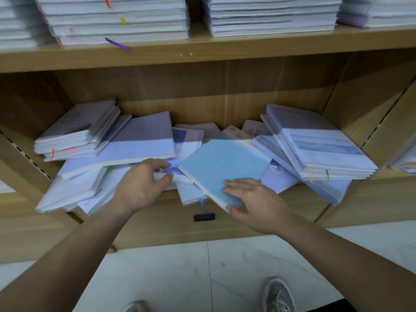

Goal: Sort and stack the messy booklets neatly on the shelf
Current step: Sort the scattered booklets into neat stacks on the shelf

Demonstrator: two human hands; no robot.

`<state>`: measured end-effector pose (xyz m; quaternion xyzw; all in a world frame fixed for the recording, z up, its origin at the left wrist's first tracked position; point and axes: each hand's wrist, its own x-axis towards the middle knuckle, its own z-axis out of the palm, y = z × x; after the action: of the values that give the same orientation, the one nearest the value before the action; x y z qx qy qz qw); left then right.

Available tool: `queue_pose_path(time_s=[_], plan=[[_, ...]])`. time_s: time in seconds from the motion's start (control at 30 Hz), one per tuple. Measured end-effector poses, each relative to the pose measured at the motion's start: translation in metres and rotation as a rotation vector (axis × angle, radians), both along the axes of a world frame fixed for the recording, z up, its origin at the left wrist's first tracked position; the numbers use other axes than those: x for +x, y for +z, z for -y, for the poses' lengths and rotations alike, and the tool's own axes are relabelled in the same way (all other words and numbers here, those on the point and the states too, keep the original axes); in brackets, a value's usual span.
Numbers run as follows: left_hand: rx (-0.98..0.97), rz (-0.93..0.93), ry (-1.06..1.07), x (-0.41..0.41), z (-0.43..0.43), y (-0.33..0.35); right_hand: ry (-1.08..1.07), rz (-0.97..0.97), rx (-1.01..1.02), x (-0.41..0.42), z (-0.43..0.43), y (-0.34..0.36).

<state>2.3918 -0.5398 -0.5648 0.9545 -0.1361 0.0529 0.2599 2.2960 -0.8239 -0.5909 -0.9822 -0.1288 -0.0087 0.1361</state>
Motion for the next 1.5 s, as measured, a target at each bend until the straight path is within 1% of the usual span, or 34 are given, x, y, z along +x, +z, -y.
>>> queue_pose_path(time_s=[0.03, 0.07, 0.13, 0.2, 0.27, 0.33, 0.47, 0.6, 0.77, 0.97, 1.17, 1.3, 1.4, 1.47, 1.5], plan=[[-0.022, -0.012, -0.017, -0.003, 0.006, 0.001, -0.032, 0.017, 0.007, 0.000, -0.001, 0.000], [-0.002, -0.038, -0.043, -0.005, 0.012, 0.001, -0.072, 0.026, 0.012, 0.002, -0.002, 0.000], [0.109, -0.065, -0.100, -0.010, 0.026, -0.003, -0.191, 0.030, -0.012, 0.008, -0.003, -0.001], [0.188, -0.068, -0.115, -0.011, 0.035, -0.006, -0.371, -0.032, -0.062, 0.014, 0.000, 0.001], [0.142, -0.073, -0.103, -0.007, 0.036, -0.005, -0.500, -0.101, -0.063, 0.017, 0.005, 0.003], [0.077, -0.074, -0.093, -0.006, 0.036, -0.002, -0.535, -0.133, -0.035, 0.018, 0.010, 0.002], [0.027, -0.064, -0.096, -0.013, 0.036, 0.002, -0.492, -0.300, 0.209, 0.021, 0.010, -0.007], [-0.033, -0.058, -0.052, -0.017, 0.031, 0.008, -0.464, -0.239, 0.355, 0.019, 0.003, -0.006], [-0.090, -0.069, -0.005, -0.023, 0.026, 0.007, -0.392, -0.236, 0.353, 0.011, 0.005, -0.005], [-0.043, -0.053, 0.015, -0.026, 0.025, 0.012, -0.321, -0.240, 0.412, 0.003, 0.010, -0.007], [-0.062, -0.131, 0.026, -0.027, 0.022, 0.013, -0.245, -0.187, 0.386, 0.006, 0.011, -0.006], [-0.108, -0.199, 0.002, -0.026, 0.018, 0.011, -0.239, -0.142, 0.376, 0.015, 0.014, -0.006], [-0.122, -0.285, -0.083, -0.029, 0.019, 0.008, -0.205, -0.042, 0.382, 0.024, 0.015, 0.000], [-0.098, -0.306, -0.118, -0.032, 0.021, 0.003, -0.187, 0.033, 0.424, 0.033, 0.015, 0.010], [-0.103, -0.303, -0.125, -0.033, 0.022, 0.001, -0.190, 0.036, 0.463, 0.038, 0.015, 0.016]])
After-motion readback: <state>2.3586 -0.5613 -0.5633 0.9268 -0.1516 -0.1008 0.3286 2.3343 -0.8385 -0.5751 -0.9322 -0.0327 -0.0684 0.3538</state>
